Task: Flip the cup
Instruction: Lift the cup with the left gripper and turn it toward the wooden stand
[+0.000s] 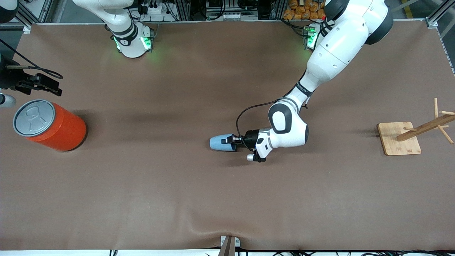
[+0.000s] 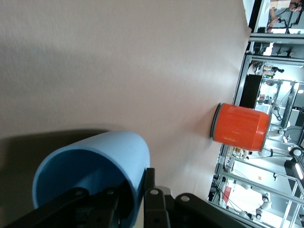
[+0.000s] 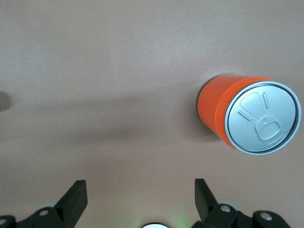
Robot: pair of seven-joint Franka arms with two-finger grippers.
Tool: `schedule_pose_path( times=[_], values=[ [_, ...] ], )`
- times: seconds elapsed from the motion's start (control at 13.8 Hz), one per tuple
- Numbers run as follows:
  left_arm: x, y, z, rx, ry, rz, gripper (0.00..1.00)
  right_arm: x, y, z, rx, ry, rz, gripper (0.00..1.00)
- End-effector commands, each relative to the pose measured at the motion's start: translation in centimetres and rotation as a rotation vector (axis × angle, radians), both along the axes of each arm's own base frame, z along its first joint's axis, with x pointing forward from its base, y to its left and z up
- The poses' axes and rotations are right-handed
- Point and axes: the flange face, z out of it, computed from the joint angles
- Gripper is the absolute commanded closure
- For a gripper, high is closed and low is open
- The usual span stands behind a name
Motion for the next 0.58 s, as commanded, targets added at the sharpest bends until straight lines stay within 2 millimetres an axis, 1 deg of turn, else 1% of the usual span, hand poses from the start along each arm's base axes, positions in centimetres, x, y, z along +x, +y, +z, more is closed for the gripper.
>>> schedule_pose_path(
  times=[0.0, 0.07, 0.14, 0.22, 0.29, 0.36, 0.51],
  values=[
    [1.7, 2.1, 3.3, 0.056, -0.093, 0.047, 1.0, 0.0, -0.3, 0.3, -0.009, -0.002, -0.007, 0.0],
    [2.4, 2.6, 5.0, 0.069, -0.127, 0.069, 1.0, 0.1, -0.3, 0.2, -0.009, 0.0, -0.007, 0.0],
    [3.2, 3.5, 6.1, 0.076, -0.147, 0.08, 1.0, 0.0, -0.3, 0.3, -0.009, -0.002, -0.007, 0.0],
    [4.2, 4.9, 7.7, 0.096, -0.177, 0.089, 1.0, 0.1, -0.2, 0.2, -0.009, 0.0, -0.005, 0.0],
    [5.6, 7.4, 9.2, 0.149, -0.229, 0.086, 1.0, 0.0, -0.2, 0.3, -0.009, -0.002, -0.005, 0.0],
    [6.4, 9.1, 10.6, 0.2, -0.252, 0.084, 1.0, 0.0, -0.2, 0.3, -0.009, -0.002, -0.005, 0.0],
    [8.0, 13.0, 12.9, 0.278, -0.253, 0.112, 1.0, 0.0, -0.2, 0.2, -0.009, 0.001, -0.005, 0.0]
  ],
)
